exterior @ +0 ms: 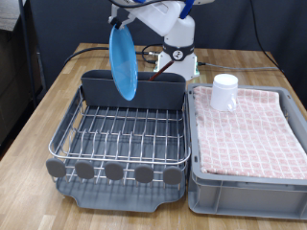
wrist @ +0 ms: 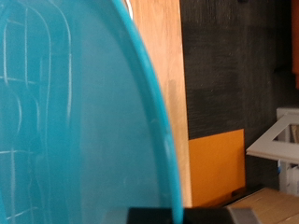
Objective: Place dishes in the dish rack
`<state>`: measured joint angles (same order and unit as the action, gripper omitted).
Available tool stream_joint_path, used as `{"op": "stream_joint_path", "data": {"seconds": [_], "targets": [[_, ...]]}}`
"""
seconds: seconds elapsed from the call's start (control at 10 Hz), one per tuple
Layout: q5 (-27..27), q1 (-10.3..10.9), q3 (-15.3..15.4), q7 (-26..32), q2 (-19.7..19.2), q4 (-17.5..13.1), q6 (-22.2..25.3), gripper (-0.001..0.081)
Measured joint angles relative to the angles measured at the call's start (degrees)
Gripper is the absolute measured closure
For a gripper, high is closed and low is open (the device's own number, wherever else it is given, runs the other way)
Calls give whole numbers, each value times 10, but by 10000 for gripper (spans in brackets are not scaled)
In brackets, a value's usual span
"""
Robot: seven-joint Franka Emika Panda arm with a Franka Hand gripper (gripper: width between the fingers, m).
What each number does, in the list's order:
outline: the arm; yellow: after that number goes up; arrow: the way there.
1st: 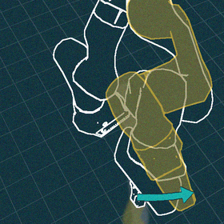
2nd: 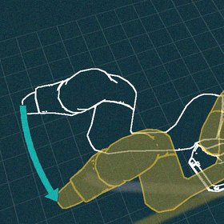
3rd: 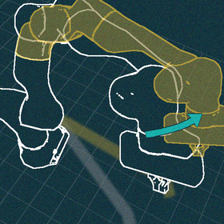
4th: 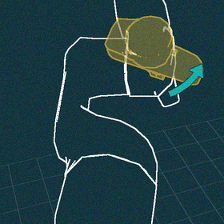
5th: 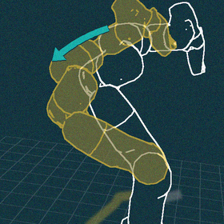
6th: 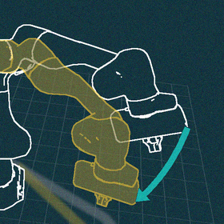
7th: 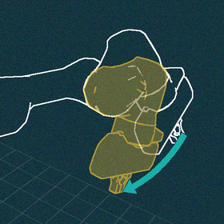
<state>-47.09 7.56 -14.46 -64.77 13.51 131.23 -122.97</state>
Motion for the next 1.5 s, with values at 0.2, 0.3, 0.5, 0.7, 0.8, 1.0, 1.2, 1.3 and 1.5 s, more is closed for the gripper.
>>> {"op": "stream_joint_path", "data": {"seconds": [0.2, 0.3, 0.5, 0.7, 0.8, 1.0, 1.2, 1.3, 1.5], "targets": [[-6, 0, -8, 40, -16, -15, -18, 787], [-6, 0, -13, 51, -25, -22, -24, 787], [-6, 0, -22, 71, -43, -30, -31, 787], [-11, -1, -32, 85, -57, -33, -36, 787], [-18, -1, -38, 91, -63, -32, -47, 787], [-30, -3, -50, 106, -76, -29, -82, 787], [-36, -3, -61, 113, -89, -24, -114, 787], [-38, -4, -65, 113, -93, -17, -129, 787], [-47, -4, -71, 113, -101, -2, -155, 787]]}}
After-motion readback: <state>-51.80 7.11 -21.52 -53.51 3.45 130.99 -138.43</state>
